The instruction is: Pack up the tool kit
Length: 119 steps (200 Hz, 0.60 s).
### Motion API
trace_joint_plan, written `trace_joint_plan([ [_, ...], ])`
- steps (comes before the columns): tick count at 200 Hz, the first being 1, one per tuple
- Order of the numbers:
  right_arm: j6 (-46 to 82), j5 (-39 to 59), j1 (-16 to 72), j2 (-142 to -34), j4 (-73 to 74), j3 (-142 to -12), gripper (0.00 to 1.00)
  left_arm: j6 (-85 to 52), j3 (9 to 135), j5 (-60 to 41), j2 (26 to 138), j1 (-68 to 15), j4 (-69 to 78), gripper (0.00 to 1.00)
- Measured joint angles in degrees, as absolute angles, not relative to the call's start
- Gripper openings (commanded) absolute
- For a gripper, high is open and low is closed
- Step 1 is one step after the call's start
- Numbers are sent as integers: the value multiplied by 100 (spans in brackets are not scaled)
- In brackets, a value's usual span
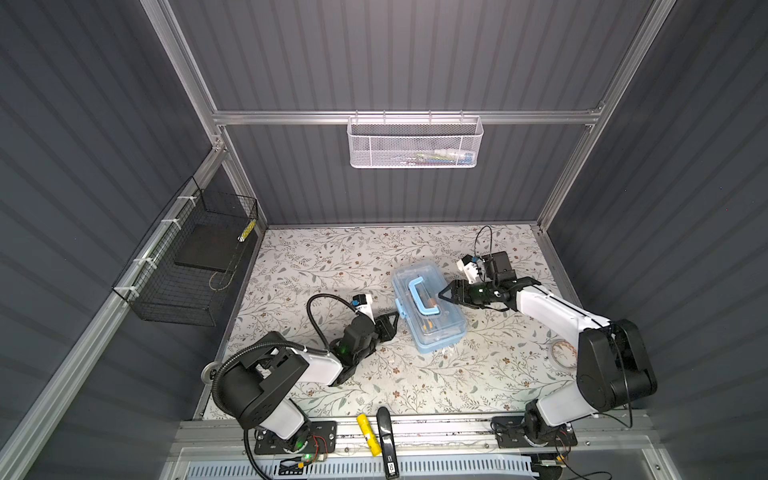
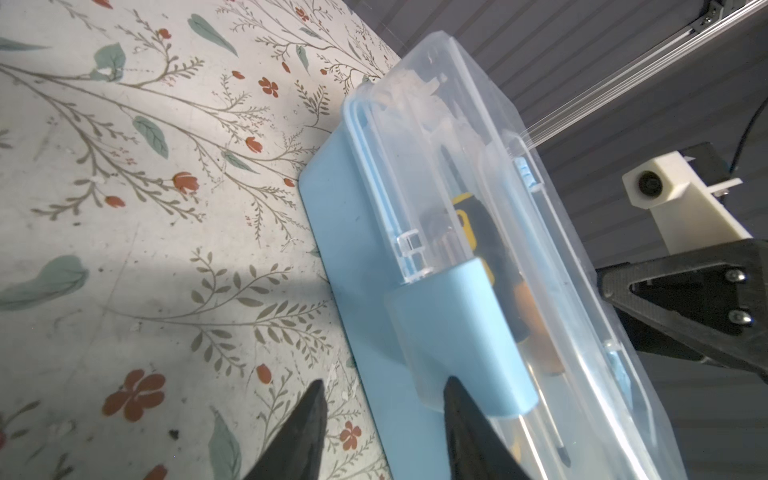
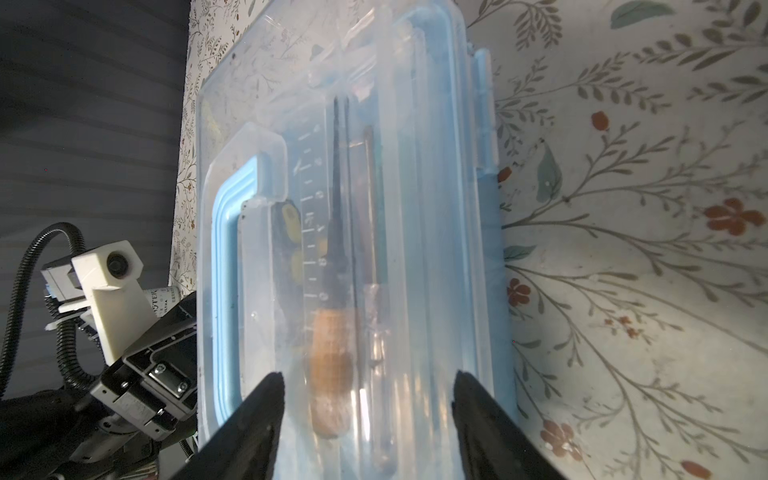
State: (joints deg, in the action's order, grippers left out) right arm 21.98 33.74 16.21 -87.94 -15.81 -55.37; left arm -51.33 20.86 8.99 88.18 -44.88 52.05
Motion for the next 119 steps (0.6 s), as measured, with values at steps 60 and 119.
trace_joint_plan([
  [60,2209,3428,1599,-8866,-1466,-5537,65,-5153,2016,886,8764,-4488,5384,39],
  [119,2206,3474,1586,-8930,-1422,-5561,65,-5151,2018,777,8646,-4488,5437,31],
])
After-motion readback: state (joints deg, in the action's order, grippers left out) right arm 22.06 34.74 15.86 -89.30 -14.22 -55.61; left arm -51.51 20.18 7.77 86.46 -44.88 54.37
